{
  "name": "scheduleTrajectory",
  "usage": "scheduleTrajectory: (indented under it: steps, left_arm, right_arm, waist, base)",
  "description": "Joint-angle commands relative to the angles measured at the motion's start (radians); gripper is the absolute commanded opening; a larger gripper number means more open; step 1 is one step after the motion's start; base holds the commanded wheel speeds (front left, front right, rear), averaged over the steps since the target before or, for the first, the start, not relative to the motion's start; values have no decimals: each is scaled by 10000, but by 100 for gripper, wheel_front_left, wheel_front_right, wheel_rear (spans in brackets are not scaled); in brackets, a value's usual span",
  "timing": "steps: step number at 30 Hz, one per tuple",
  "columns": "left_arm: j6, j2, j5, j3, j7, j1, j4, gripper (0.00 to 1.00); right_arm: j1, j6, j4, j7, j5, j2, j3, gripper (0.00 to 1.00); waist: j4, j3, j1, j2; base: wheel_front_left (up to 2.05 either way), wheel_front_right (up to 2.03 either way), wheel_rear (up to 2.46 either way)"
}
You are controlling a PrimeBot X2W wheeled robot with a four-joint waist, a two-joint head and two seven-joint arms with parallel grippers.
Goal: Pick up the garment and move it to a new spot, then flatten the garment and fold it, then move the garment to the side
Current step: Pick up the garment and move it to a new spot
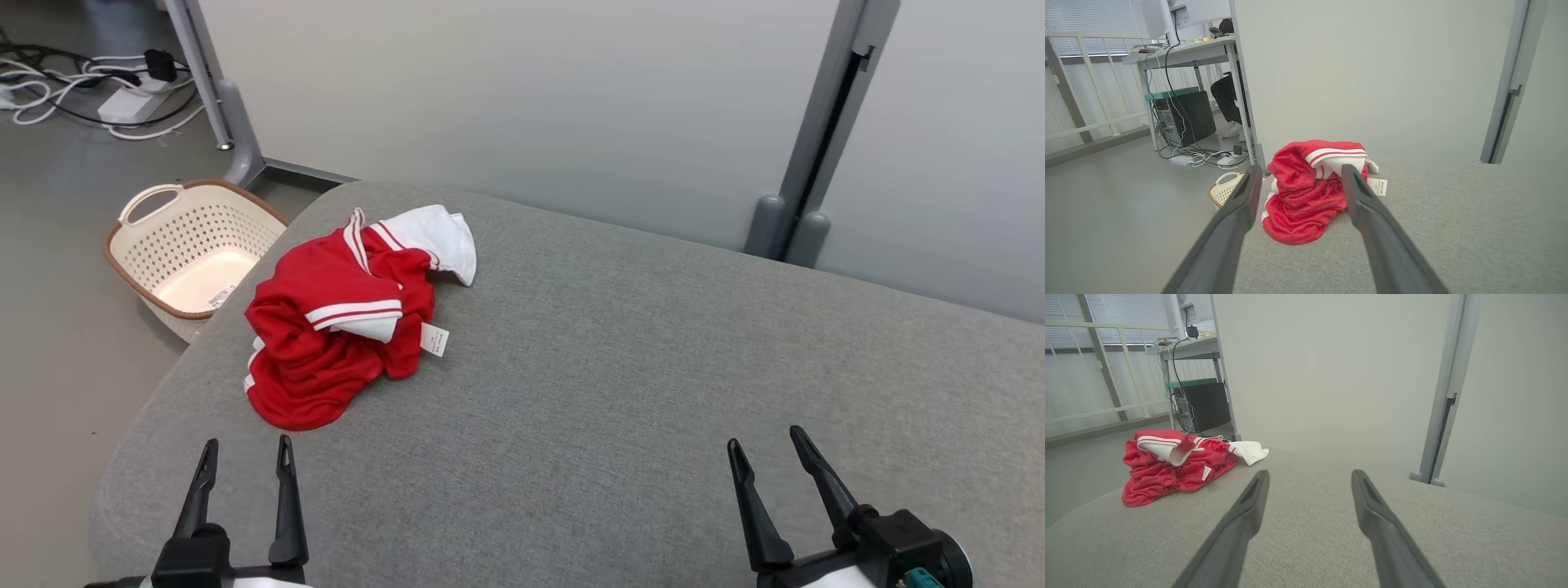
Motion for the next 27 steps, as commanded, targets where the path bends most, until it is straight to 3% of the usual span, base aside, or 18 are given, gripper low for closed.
scheduleTrajectory:
  steps: [1,7,16,23,27]
  left_arm:
    - [57,38,80,85,-21,43,-76,100]
    - [37,40,35,347,-22,-63,-277,100]
    - [-190,366,175,532,-21,-1898,-319,100]
    - [-794,1015,-87,652,-14,-4088,1518,100]
    - [-1280,1425,-308,602,522,-5979,3415,100]
  right_arm:
    - [137,-3,2,-14,-3,-26,3,100]
    - [168,-3,33,-14,-117,-26,15,100]
    - [-310,-3,-6,-14,-707,-50,-149,100]
    - [-589,-3,-127,-14,-838,-348,-361,100]
    - [-794,-3,-272,-16,-877,-652,-394,100]
  waist:
    - [156,-46,1,0]
    - [289,145,1,0]
    - [-69,1129,1,0]
    - [-442,1855,1,0]
    - [-671,2418,1,0]
  base:
    - [0,0,0]
    - [0,0,0]
    - [0,0,0]
    - [0,0,0]
    - [0,0,0]
